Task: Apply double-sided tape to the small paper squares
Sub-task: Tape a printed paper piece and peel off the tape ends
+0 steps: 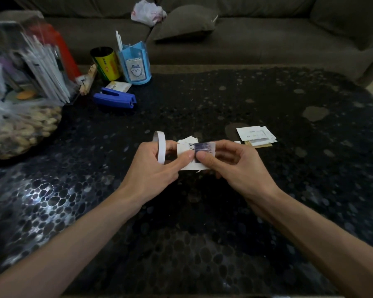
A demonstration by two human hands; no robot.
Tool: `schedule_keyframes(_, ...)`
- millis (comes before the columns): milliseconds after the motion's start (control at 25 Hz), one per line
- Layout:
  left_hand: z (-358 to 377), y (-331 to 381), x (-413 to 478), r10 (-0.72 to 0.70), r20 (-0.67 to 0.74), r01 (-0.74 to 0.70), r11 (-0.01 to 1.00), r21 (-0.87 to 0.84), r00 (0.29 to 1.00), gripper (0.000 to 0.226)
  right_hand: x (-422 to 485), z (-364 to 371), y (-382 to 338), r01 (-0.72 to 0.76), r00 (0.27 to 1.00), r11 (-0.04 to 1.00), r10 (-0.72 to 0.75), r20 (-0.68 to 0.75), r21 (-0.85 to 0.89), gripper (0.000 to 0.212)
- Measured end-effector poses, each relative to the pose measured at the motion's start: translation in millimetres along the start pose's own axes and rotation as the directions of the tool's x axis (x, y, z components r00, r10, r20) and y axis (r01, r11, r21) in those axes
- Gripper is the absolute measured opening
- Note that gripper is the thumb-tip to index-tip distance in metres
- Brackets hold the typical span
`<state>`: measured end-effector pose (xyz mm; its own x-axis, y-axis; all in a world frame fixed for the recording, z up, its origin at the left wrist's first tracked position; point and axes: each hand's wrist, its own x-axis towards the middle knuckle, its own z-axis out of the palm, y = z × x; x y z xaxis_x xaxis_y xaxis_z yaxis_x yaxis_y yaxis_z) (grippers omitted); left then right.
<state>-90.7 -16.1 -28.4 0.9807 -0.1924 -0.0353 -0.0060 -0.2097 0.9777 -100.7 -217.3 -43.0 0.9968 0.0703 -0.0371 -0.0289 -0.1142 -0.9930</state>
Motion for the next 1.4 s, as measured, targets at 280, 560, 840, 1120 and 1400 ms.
schedule_keyframes(280, 1.2, -0.7, 0.0, -0.047, 0.017, 0.047, 0.999, -0.023, 0.999, 0.017, -1.3, -0.4, -3.1, 0.022, 1.0, 0.999, -0.022, -0.016, -0.03, 0.02)
schedule_keyframes(560, 2.4, -6.5, 1.7, -0.068, 0.061, 0.071, 0.996, -0.057, 0.996, 0.016, -1.8, 2.2, -0.7, 0.014, 1.0, 1.0, -0.014, -0.012, 0.011, 0.02)
schedule_keyframes(840, 5.5, -5.1, -1.0, -0.067, 0.097, 0.07, 0.997, -0.028, 0.993, 0.014, -2.8, 0.1, -4.6, -0.042, 0.998, 0.999, 0.043, -0.035, 0.021, 0.013)
schedule_keyframes(1120, 4.9, -3.7, -1.0, -0.051, 0.06, 0.053, 0.998, -0.035, 0.997, 0.015, -2.1, 0.7, -3.8, -0.028, 0.999, 0.999, 0.029, -0.045, 0.025, 0.01)
schedule_keyframes(1400, 2.0, -4.5, -0.1, -0.049, 0.033, 0.051, 0.997, -0.054, 0.998, 0.019, -3.3, 0.8, -4.5, -0.103, 0.995, 0.995, 0.102, -0.02, -0.014, 0.015)
